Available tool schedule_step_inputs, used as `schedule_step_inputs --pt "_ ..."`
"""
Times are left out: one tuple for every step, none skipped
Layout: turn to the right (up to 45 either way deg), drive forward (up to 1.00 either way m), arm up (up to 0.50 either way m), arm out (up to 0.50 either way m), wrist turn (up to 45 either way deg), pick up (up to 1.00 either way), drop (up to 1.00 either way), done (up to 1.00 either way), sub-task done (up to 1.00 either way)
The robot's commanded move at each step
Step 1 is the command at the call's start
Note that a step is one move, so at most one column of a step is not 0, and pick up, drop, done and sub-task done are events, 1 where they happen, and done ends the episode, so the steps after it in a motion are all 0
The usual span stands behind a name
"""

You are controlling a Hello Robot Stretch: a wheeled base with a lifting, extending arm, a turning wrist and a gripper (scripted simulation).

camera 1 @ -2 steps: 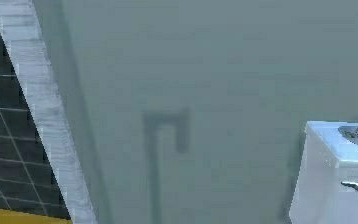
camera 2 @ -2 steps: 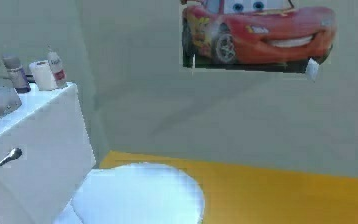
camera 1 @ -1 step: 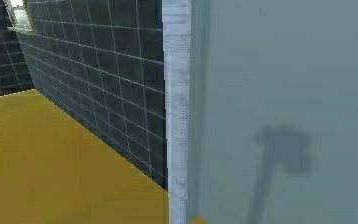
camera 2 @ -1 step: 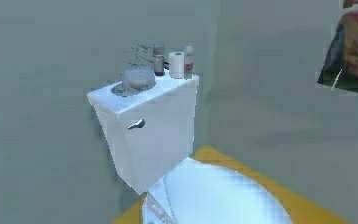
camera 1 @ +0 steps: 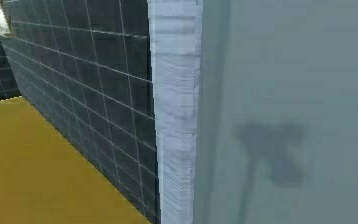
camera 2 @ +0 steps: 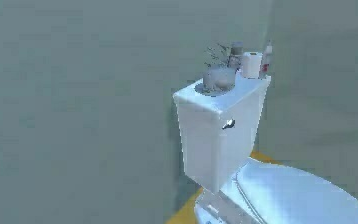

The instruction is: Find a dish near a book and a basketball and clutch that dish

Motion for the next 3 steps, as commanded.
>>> schedule_step_inputs --pt "-45.0 0.00 0.00 0.00 0.0 0.00 0.00 0.00 0.00" --pt "0.0 0.75 0.00 0.00 0.0 0.00 0.00 0.00 0.00" --pt "6.0 0.00 0.00 0.00 0.0 0.00 0.00 0.00 0.00"
